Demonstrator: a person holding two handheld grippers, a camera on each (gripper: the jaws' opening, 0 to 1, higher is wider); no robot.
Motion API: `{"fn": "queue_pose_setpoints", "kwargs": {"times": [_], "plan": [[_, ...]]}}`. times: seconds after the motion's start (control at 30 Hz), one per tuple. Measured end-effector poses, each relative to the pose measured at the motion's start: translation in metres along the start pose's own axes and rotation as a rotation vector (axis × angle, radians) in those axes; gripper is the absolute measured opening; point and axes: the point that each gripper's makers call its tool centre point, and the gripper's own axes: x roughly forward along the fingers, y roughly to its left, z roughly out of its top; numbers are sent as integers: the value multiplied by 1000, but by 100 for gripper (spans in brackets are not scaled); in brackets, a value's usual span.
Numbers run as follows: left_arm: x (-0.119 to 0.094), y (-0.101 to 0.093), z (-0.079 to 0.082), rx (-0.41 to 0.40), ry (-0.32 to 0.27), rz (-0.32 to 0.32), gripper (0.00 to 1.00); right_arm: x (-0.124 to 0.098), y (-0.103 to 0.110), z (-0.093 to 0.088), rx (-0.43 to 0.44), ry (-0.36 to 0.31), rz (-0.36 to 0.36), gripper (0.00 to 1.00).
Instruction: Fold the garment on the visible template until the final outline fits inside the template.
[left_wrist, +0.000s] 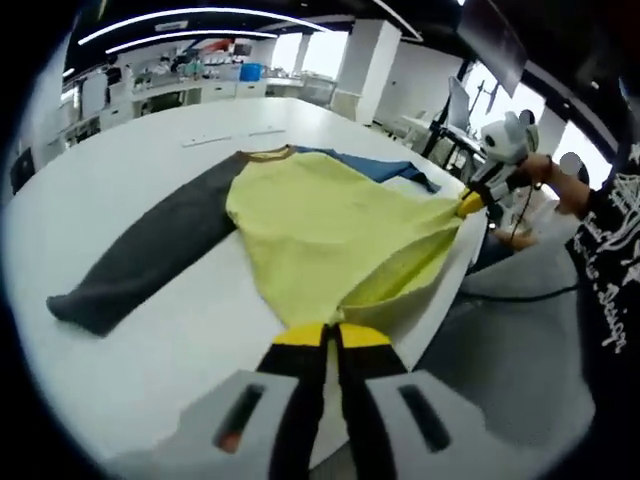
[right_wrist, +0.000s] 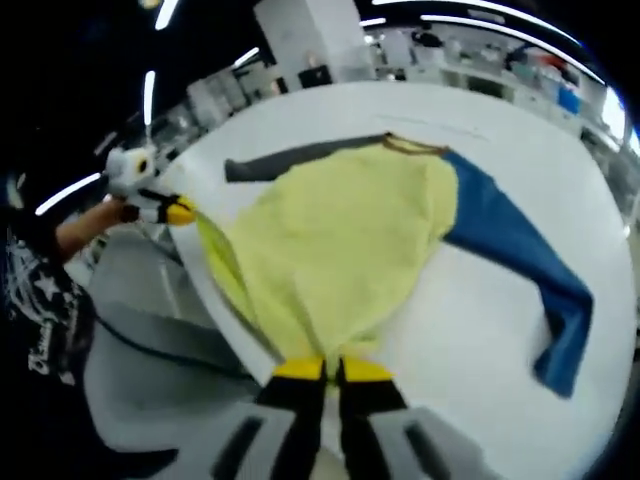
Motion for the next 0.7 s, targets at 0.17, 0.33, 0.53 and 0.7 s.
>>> {"fn": "queue_pose_setpoints", "kwargs": {"times": [0.17,0.33,0.53,0.7], "plan": [[5,-2,-14,-18,26,4,0,10,1,-9,22,6,-7,0],[7,-5,-22,-22,42,3,0,17,1,-20,41,21,-14,0],[7,-1,-27,-54,52,13,2,16,2,-26,37,44,-12,5],[-4,4,-24,-69,58,41,13,-3,-4,-20,-7,53,-24,10]]}}
